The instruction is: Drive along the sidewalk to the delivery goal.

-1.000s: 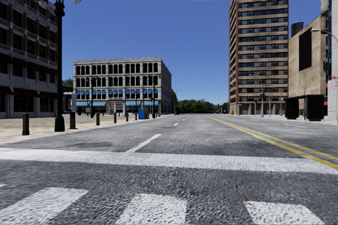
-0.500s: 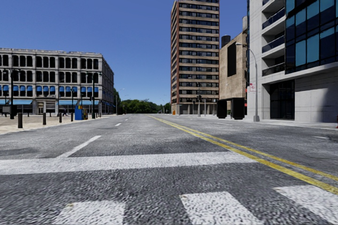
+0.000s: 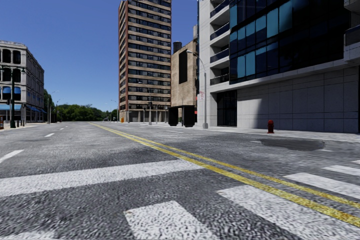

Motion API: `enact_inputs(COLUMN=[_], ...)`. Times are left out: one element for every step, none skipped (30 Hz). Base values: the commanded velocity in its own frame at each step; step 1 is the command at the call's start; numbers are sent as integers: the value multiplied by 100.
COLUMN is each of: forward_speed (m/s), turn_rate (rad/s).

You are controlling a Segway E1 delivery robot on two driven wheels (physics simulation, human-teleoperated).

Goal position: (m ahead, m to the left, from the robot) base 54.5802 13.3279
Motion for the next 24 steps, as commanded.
enact_inputs(forward_speed=[0, 0, 0, 0, 0, 0, 0, 0, 0, 0, 0, 0, 0, 0, 0, 0, 0, 0, 0, 0, 0, 0, 0, 0], turn_rate=[-75, -75, -75, -75, -75, -75, -75, -75, -75, -75, -75, -75, -75, -75, -75, -75, -75, -75, -75, -75, -73, -58, -58, -53])
